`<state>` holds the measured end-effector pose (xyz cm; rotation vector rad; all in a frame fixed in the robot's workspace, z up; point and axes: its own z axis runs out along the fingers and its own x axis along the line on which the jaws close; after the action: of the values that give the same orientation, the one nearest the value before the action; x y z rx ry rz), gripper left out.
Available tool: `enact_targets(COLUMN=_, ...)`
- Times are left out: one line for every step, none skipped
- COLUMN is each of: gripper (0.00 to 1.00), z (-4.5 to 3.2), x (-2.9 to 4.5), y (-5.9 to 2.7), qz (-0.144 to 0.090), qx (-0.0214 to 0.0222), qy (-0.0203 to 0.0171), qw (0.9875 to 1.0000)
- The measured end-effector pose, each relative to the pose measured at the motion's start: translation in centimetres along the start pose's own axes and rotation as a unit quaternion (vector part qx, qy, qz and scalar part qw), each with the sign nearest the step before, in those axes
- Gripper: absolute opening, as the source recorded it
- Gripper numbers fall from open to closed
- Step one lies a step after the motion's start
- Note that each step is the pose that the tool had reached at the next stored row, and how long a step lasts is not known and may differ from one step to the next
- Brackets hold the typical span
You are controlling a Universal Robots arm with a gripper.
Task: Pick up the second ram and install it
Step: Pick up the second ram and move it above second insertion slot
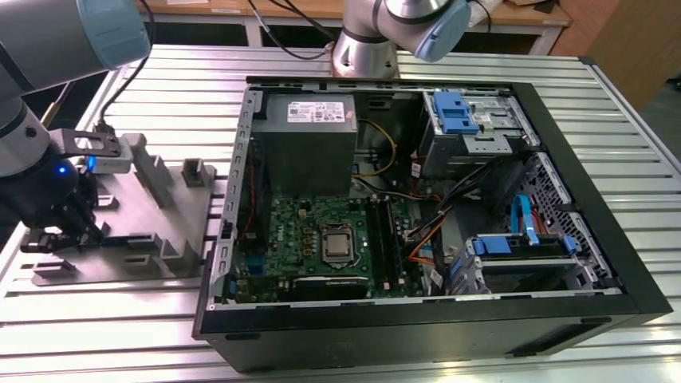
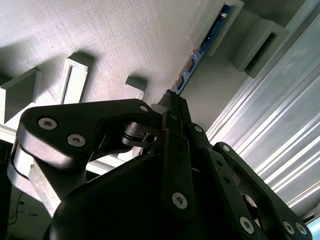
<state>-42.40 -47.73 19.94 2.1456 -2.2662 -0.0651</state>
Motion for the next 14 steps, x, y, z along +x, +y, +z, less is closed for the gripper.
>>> enact_targets(gripper=0.13, z=0.0, x=0.0, y=0.0, qz=0.001, qx=0.0, qy=0.0, qw=1.0)
enact_targets(gripper=0.13, z=0.0, x=0.0, y=0.0, qz=0.001, qx=0.0, qy=-0.0001, qw=1.0)
enact_targets(gripper=0.13, z=0.0, x=0.0, y=0.0, qz=0.002, qx=0.0, qy=-0.0001, qw=1.0)
enact_targets(gripper=0.12, z=0.0, x=0.0, y=0.0, qz=0.002, qx=0.0, qy=-0.0001, qw=1.0)
enact_targets(gripper=0.12, z=0.0, x=0.0, y=0.0, qz=0.003, qx=0.0, qy=-0.0001, qw=1.0)
enact_targets(gripper=0.12, z=0.0, x=0.0, y=0.0, qz=0.004, qx=0.0, qy=-0.0002, qw=1.0)
enact_targets(gripper=0.12, z=0.0, x=0.0, y=0.0, qz=0.004, qx=0.0, qy=-0.0002, qw=1.0)
enact_targets(gripper=0.12, z=0.0, x=0.0, y=0.0, qz=0.005, qx=0.0, qy=-0.0002, qw=1.0)
enact_targets(gripper=0.12, z=0.0, x=0.0, y=0.0, qz=0.005, qx=0.0001, qy=-0.0003, qw=1.0)
enact_targets(gripper=0.12, z=0.0, x=0.0, y=0.0, qz=0.005, qx=0.0001, qy=-0.0003, qw=1.0)
enact_targets(gripper=0.12, z=0.0, x=0.0, y=0.0, qz=0.002, qx=0.0, qy=-0.0001, qw=1.0)
enact_targets(gripper=0.12, z=0.0, x=0.0, y=0.0, qz=-0.006, qx=-0.0001, qy=0.0003, qw=1.0)
enact_targets(gripper=0.12, z=0.01, x=0.01, y=-0.01, qz=-0.015, qx=-0.0003, qy=0.0006, qw=0.9999)
enact_targets(gripper=0.12, z=0.02, x=0.01, y=-0.01, qz=-0.024, qx=-0.0004, qy=0.0011, qw=0.9997)
